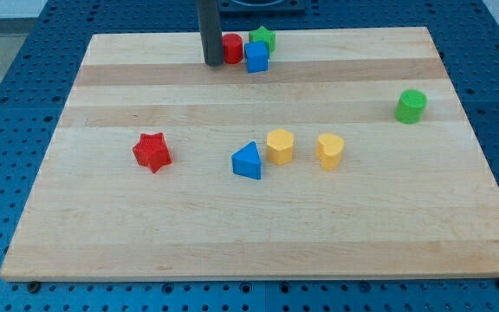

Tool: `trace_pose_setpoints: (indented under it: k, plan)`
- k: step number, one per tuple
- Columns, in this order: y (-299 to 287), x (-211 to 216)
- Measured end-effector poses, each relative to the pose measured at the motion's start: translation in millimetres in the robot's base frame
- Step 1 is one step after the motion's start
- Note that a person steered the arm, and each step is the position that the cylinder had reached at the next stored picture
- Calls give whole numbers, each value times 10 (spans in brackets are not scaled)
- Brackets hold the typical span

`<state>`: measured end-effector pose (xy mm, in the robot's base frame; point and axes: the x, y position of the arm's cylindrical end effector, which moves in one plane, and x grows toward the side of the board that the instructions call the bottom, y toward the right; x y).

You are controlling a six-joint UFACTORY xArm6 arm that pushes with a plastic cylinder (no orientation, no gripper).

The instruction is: Move the red star towards the top center

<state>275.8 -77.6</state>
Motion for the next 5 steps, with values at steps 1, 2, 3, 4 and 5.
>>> trace_pose_setpoints:
  k: [1, 2, 3, 4, 5]
  plan:
    - [-34, 361]
    - [-325, 600]
    - [-772, 729]
    - [-1212, 964]
    - [-1553, 1271]
